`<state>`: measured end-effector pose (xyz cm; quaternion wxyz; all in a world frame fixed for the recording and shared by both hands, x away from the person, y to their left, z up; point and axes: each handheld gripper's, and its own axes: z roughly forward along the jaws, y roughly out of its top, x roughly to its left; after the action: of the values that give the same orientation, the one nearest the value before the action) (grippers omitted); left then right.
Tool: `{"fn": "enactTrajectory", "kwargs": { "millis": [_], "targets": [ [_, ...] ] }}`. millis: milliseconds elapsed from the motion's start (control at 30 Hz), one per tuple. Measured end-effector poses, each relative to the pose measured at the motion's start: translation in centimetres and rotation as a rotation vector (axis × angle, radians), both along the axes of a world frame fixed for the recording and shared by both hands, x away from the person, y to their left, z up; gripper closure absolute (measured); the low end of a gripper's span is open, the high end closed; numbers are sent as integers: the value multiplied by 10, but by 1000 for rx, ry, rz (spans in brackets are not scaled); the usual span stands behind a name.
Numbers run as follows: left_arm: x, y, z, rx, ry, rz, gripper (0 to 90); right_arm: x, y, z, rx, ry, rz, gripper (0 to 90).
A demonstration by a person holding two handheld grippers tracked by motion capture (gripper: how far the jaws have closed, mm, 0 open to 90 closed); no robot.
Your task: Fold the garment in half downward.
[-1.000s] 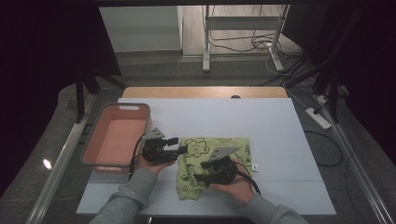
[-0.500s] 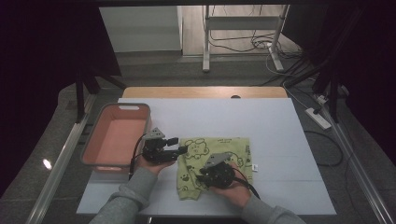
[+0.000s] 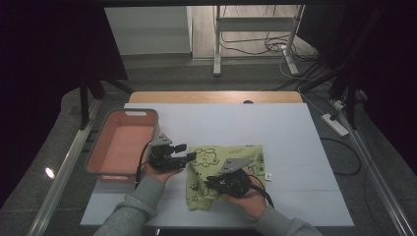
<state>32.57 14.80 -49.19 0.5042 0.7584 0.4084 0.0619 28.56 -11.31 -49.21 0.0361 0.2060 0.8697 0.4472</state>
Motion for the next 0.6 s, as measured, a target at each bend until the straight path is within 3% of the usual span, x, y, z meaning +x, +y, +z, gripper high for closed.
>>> {"fn": "enactTrajectory", "kwargs": {
  "millis": [200,467,567,600],
  "targets": [
    [0,0,0,1,0,-3,381,-5,12,-11,-18,19,34,800],
    [0,-1,0,2,-1,-4,380,-3,19,-26,-64,29,37,788],
    [0,0,0,1,1,-4,379,-3,18,-31,-74,34,33,758],
    [0,0,0,0,1,-3,379,-5,16,-30,-69,29,30,704]
  ]
}}
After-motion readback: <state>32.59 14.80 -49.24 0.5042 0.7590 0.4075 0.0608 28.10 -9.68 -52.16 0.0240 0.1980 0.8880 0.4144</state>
